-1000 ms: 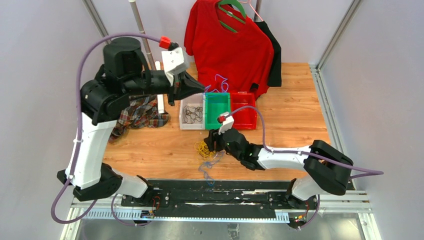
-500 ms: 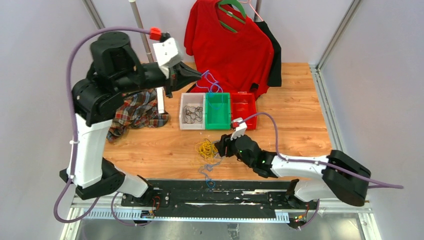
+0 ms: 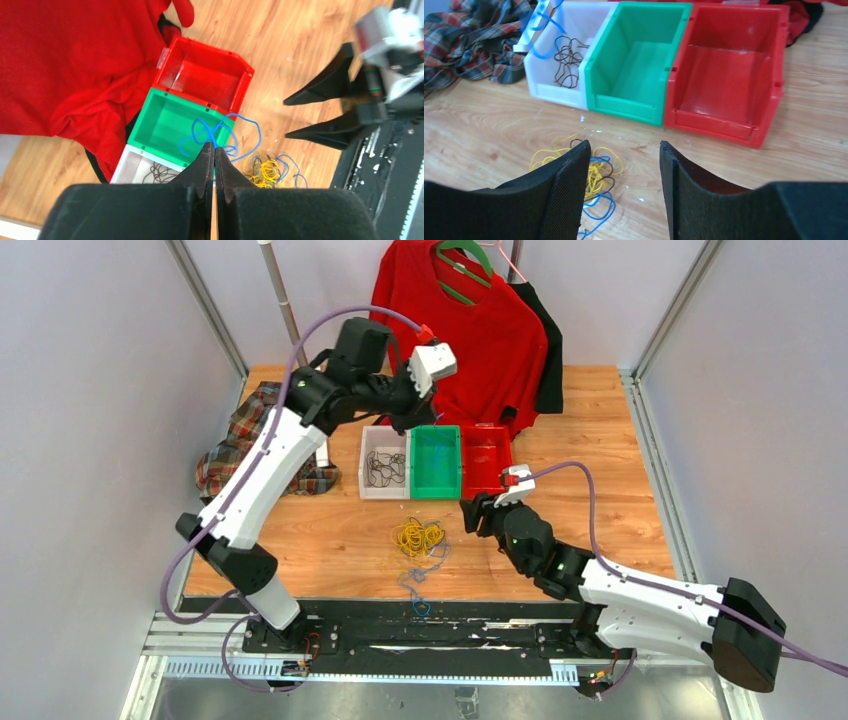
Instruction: Untangle the cables
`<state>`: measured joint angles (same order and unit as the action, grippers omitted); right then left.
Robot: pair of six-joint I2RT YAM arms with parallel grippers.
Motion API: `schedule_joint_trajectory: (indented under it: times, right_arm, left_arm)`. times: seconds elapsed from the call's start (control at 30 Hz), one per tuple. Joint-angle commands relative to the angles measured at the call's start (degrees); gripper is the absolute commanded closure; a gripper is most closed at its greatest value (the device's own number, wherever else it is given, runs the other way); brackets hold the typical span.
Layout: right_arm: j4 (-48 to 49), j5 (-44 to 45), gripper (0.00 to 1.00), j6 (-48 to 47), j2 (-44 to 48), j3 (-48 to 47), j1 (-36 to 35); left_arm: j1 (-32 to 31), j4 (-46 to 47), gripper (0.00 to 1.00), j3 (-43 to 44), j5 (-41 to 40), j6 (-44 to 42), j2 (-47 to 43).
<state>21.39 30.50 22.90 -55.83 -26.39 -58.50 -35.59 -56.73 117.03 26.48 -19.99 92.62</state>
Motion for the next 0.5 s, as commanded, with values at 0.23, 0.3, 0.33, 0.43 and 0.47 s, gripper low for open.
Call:
schedule_joint_trajectory:
  times: [0.23, 0.3, 0.33, 0.43, 0.47]
  right_arm:
    - [-5.98, 7.66, 0.47, 1.03, 3.41, 1.96, 3.77]
    - [-6.09, 7.03, 0.47, 1.46, 3.77, 2.57, 4.71]
    - [-6.04, 6.74, 0.47, 1.62, 3.88, 2.76, 5.05]
    - [-6.32, 6.11, 0.47, 1.95, 3.98, 3.12, 5.91]
    - [-6.38, 6.07, 0.47, 2.08, 3.99, 3.25, 6.09]
  left_arm:
    - [-0.44, 7.24, 1.0, -4.63, -6.49, -5.82, 9.69]
    - [-0.35, 8.69, 1.0, -5.38, -7.2, -6.67, 11.26]
    - [-0.29, 9.72, 1.0, -5.9, -7.61, -6.91, 11.78]
    - [0.16, 13.78, 1.0, -7.63, -9.25, -8.03, 13.64]
    - [0.51, 14.57, 1.0, -7.83, -9.4, -8.16, 14.35]
